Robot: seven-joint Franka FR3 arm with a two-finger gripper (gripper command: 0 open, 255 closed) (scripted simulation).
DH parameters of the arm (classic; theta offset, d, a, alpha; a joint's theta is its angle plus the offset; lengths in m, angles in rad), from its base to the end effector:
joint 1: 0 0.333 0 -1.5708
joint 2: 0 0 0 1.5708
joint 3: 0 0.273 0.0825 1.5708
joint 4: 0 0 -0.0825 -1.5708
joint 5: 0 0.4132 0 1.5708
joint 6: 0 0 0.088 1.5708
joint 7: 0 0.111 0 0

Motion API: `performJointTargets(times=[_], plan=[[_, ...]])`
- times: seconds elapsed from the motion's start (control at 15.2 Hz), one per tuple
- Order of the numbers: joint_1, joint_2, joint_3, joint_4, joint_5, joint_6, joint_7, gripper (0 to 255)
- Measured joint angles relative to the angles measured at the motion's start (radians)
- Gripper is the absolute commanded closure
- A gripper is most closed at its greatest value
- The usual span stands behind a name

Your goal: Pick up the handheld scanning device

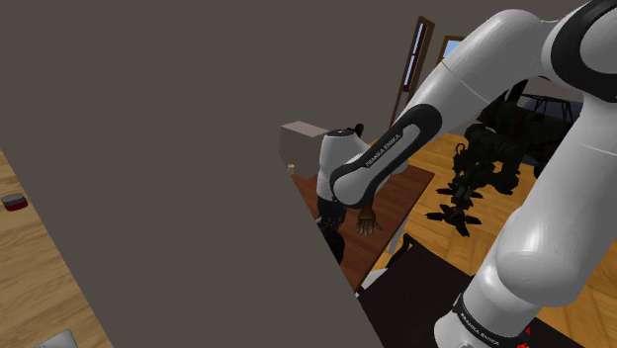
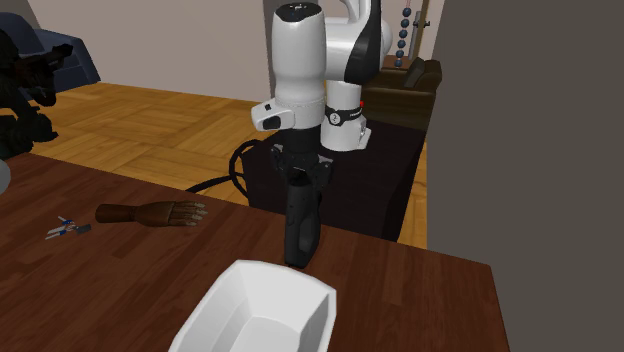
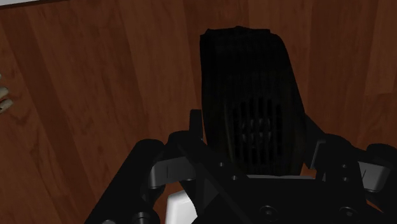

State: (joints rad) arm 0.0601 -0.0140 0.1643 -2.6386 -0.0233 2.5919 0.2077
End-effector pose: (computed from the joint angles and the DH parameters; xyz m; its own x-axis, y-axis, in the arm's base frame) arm 0.4279 0.0977 0.1748 0.9989 0.0364 -0.0295 0.0370 -0.9991 0.0203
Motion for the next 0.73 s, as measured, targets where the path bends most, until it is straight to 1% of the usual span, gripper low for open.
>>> performJointTargets(times=[0.46, 0.73], plan=[[0.000, 0.001, 0.000, 0.001, -0.001, 0.002, 0.001, 255], [0.002, -0.041, 0.000, 0.001, 0.014, -0.044, -0.011, 255]])
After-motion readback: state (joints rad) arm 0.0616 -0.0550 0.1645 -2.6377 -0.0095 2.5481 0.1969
